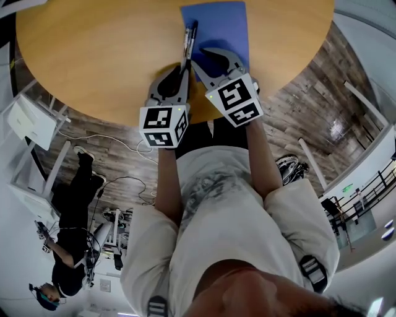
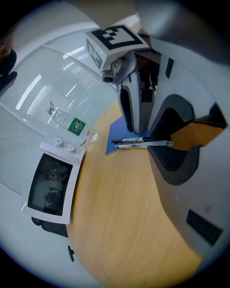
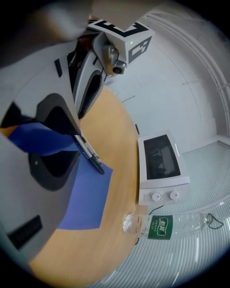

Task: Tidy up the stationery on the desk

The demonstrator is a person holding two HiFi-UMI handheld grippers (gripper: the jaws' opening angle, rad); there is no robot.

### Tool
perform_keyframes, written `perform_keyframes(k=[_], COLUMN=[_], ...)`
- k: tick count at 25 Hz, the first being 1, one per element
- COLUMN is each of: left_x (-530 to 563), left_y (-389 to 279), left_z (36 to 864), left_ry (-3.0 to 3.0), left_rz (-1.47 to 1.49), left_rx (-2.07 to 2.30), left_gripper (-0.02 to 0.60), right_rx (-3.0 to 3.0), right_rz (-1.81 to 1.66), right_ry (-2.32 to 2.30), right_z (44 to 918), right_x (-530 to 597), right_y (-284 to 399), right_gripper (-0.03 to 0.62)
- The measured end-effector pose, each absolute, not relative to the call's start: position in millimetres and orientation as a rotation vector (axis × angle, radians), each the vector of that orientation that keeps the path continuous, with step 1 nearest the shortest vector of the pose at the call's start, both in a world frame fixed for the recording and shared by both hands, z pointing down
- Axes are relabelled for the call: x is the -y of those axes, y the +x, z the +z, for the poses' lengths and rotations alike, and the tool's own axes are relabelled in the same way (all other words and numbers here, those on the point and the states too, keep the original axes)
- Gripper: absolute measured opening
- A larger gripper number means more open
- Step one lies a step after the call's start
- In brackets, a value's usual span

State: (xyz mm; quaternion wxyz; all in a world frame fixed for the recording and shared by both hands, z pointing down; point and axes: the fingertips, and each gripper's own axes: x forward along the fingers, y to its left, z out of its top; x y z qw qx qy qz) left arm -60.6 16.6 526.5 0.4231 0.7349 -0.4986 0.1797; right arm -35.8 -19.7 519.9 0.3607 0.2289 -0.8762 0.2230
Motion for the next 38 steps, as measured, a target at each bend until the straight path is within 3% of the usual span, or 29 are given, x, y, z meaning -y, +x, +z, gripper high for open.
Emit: perform_keyframes(k=[17,30,38], left_x=[-25,-17,-4], left_y=[-41,-60,-69], left_z=[521,481,451], left_ry=[1.850,1.958,2.098], left_rz=[0.394,0.343,0.306], left_rx=[1.202,1.333,1.406], left_gripper=[0.054,0.053,0.020], right_rx=[2.307,2.389,2.464], right_rz=[0.525,0.469,0.432], right_ry=[0.396,0.550,0.719], right_z=[522,485,452], right_x=[20,20,25], right_y=[-59,-13,4], right_gripper=[0.161,0.159,0.069])
